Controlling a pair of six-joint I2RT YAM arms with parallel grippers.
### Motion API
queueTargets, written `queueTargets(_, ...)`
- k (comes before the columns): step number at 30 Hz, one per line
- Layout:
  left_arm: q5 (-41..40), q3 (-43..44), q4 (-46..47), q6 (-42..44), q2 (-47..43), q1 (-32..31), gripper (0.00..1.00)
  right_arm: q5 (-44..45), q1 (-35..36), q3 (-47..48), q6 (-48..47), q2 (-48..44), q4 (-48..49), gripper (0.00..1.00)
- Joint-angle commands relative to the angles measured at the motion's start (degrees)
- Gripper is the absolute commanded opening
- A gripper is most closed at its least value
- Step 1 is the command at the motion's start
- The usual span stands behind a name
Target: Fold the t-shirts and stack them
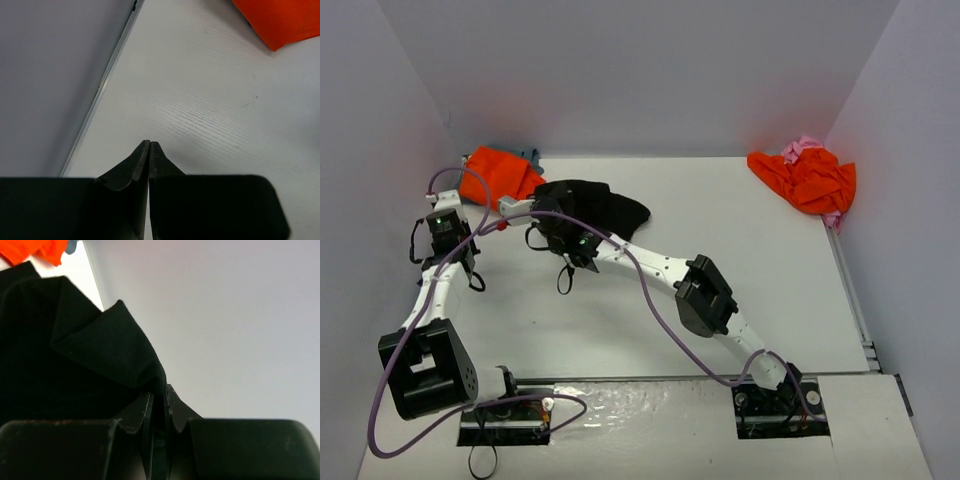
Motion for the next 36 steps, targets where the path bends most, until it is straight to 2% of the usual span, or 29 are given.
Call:
queueTargets(1, -1.2, 1.8, 2.5, 0.7, -2.7, 0.2, 0.00, 3.0, 0.0, 5.0, 3.0, -6.7, -1.5, 0.00)
queueTargets(10, -0.9, 3.0, 3.0, 0.5, 0.6, 0.2, 0.00, -0.1, -4.8, 5.2, 4.0, -3.8, -1.7, 0.00)
queueTargets(16, -1.4, 3.8, 3.2, 0.7, 3.2, 0.1, 0.00, -5.0, -8.8, 10.0, 6.0, 3.7, -1.1, 0.00)
queueTargets(17, -1.3, 3.8, 3.1, 0.7, 3.4, 0.1, 0.00, -5.1, -9.5, 10.6, 6.2, 5.4, 0.4, 0.12)
queueTargets(18, -1.2, 3.7, 3.1, 0.7, 3.5, 0.2, 0.00, -5.0, -10.1, 11.0, 5.9, 6.9, 2.0, 0.47)
queueTargets(19, -1.2, 3.7, 3.1, 0.7, 3.5, 0.2, 0.00, -4.5, -10.5, 11.0, 4.6, 8.4, 3.9, 0.98)
queueTargets(22, -0.8, 2.8, 3.8, 0.6, 3.0, 0.1, 0.00, -3.2, -11.5, 10.2, 0.8, 13.6, 9.8, 1.00)
queueTargets(28, -0.4, 2.9, 3.7, 0.7, 2.5, 0.1, 0.00, -0.7, -11.0, 7.7, -0.7, 13.4, 20.9, 1.00)
queueTargets(30, 0.0, 3.0, 3.5, 0.6, 2.2, 0.1, 0.00, 0.1, -10.7, 10.4, -1.9, 13.8, 22.3, 1.00)
queueTargets(34, 1.9, 4.4, 1.9, 0.9, 0.5, 0.0, 0.00, 2.3, -10.5, 18.9, -11.8, 15.8, 25.7, 1.00)
queueTargets(36, 4.5, 5.9, -0.5, 1.9, -0.6, -0.1, 0.00, 4.2, -11.1, 19.9, -14.0, 14.1, 25.0, 1.00)
